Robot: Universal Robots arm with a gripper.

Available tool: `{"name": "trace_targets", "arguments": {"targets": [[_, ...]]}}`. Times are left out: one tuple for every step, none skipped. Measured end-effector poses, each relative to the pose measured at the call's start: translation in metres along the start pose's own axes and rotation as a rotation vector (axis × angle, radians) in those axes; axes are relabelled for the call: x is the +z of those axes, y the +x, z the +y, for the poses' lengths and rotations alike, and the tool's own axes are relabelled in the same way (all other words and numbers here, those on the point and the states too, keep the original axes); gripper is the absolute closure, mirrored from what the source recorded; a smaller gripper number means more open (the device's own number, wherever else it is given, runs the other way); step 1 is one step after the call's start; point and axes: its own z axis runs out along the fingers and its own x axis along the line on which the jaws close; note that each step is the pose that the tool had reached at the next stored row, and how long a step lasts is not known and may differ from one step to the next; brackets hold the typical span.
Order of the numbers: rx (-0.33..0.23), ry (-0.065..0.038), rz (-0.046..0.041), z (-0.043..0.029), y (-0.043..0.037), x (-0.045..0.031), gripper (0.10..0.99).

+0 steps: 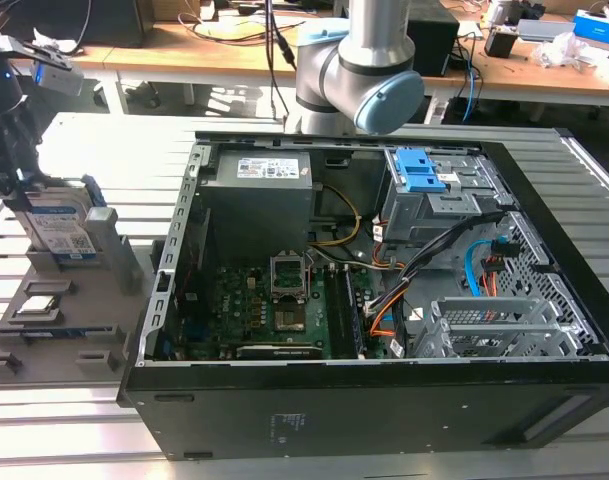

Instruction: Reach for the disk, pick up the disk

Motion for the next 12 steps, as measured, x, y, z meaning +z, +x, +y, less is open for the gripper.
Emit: {"name": "trace_targets", "arguments": {"targets": [[0.000,0.000,-0.0001,0.0003,0.0000,0.0015,0.545],[0.000,0.000,0.0000,0.0007,0.0000,0.0033,0.545],[0.000,0.000,0.0000,0.0009,0.0000,0.0049,0.545],[0.000,0.000,0.0000,0.0010,0.0000,0.0062,0.545],[0.000,0.000,0.0000,0.0010,0.0000,0.0081,0.545],[0.000,0.000,-0.0001,0.0009,0.0000,0.0095,0.545],[0.000,0.000,0.0000,0.0009,0.0000,0.0115,0.545],[0.000,0.000,-0.0001,0.0008,0.0000,0.0126,0.545],[0.000,0.000,0.0000,0.0008,0.0000,0.0140,0.545],[0.000,0.000,0.0003,0.0008,0.0000,0.0141,0.545],[0.000,0.000,0.0004,0.0008,0.0000,0.0142,0.545],[0.000,0.000,0.0004,0.0007,0.0000,0.0143,0.545]]}}
